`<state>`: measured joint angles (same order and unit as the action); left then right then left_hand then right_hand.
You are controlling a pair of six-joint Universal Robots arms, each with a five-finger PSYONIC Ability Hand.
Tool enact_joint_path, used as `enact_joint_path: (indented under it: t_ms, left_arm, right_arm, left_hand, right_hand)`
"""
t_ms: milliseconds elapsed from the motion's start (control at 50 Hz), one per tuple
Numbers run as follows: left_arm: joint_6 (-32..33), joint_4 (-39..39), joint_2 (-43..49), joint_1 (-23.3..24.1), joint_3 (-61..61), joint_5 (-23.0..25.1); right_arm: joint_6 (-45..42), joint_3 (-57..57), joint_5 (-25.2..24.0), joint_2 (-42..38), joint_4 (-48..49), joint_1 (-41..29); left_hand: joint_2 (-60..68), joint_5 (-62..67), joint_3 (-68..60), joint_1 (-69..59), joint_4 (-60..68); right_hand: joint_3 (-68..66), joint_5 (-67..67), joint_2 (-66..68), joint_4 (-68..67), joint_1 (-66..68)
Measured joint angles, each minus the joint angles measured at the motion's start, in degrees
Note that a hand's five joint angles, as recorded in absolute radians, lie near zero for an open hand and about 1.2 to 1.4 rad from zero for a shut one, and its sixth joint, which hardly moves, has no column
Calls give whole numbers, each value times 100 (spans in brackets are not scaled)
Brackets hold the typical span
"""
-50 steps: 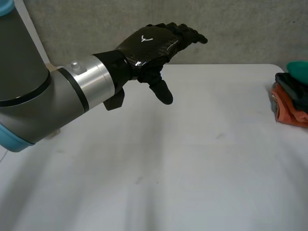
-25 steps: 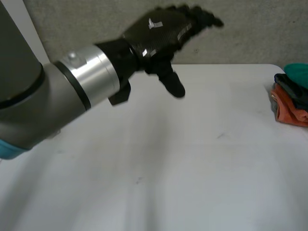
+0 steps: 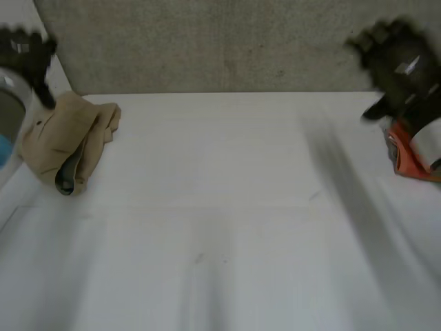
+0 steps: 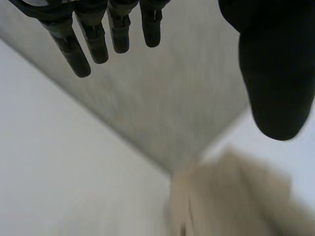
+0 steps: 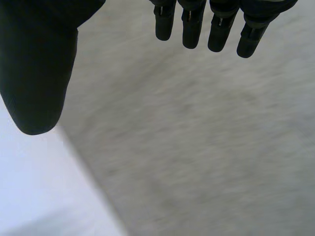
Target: Fold the laundry.
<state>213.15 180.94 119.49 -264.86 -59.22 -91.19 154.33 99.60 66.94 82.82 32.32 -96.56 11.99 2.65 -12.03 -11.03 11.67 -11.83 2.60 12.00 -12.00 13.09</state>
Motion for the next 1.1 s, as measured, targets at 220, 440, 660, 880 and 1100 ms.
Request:
enact_joint_path:
  t_ms: [220,440,660,880,1100]
  left_arm:
    - [1172,1187,2932,-883,970,880]
    - [1082,1263,3592,-825,1889,943]
    - [-474,1255,769,-42,345,691]
    - [-2601,1137,-1588,1786,-2060,1184]
    - [-2984,890,-262,3818,-2445,455]
  right_arm:
    - [-772,796,472,-676,-145,-448]
    - [-779,1082,573,-628,-130,-376]
    - [-767,1135,585,-480,-125,-367]
    - [-711,1130,726,-283,-129,-366]
    - [-690,1099,1091,-260,-261,-270]
  left_hand:
    - [-4,0,-2,-8,3]
    - [5571,5185,-5527,-5146,5622]
    - [5638,5234,-5597,-5172,5684]
    - [5649,5415,-5608,-5333,5704]
    - [1871,1704,-1886,-1198,1907]
  right_hand:
    - [0,0,0,0,0]
    - [0,0,0,0,0]
    - [0,0,0,0,0]
    - [0,0,0,0,0]
    - [0,0,0,0,0]
